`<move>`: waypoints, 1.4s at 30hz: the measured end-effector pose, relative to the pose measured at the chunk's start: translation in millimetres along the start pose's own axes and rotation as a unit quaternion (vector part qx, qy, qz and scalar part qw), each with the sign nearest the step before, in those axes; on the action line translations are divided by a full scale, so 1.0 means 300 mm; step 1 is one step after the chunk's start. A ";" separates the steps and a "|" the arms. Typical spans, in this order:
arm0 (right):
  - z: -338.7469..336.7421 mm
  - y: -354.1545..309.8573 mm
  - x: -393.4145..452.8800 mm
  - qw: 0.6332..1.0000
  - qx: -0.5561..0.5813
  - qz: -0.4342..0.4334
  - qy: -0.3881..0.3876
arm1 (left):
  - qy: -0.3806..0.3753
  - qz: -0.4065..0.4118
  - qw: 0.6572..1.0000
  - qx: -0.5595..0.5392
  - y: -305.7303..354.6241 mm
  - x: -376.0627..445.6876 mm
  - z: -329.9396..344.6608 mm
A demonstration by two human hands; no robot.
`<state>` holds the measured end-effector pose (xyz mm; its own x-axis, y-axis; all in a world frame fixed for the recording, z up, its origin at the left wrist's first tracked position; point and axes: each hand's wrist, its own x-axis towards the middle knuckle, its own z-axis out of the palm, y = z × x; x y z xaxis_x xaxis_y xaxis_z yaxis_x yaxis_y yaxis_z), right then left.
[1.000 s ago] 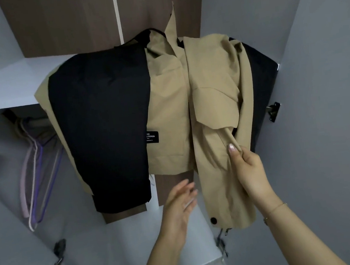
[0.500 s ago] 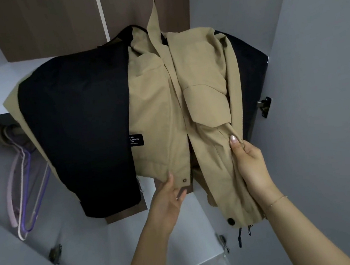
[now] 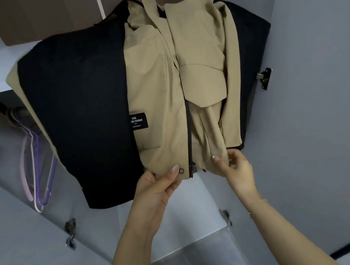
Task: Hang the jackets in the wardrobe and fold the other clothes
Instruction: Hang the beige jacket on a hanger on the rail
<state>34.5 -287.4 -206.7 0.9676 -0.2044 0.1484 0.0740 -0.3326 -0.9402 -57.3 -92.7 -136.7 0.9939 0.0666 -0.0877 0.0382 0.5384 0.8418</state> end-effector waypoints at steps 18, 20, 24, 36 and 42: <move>0.263 -0.063 -0.150 0.803 0.467 0.332 -0.164 | 0.068 0.029 0.997 0.038 0.110 -0.038 -0.108; 0.213 -0.091 -0.176 0.751 0.522 0.377 -0.148 | 0.075 0.029 0.996 0.043 0.102 -0.035 -0.112; 0.068 -0.158 -0.216 0.556 0.655 0.493 -0.139 | 0.082 0.004 0.996 0.032 0.058 -0.025 -0.095; -0.123 -0.259 -0.299 0.903 0.294 0.240 -0.203 | -0.044 -0.093 0.994 0.046 -0.033 -0.009 0.140; -0.143 -0.258 -0.310 0.990 -0.034 0.075 -0.112 | -0.025 -0.112 0.991 0.073 -0.049 0.003 0.190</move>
<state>-71.6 -282.0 -134.7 0.9963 -0.0500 -0.0698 -0.0835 -0.3771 -0.9224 -51.1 -148.5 -118.8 0.9624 -0.0840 -0.2584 0.2698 0.4073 0.8725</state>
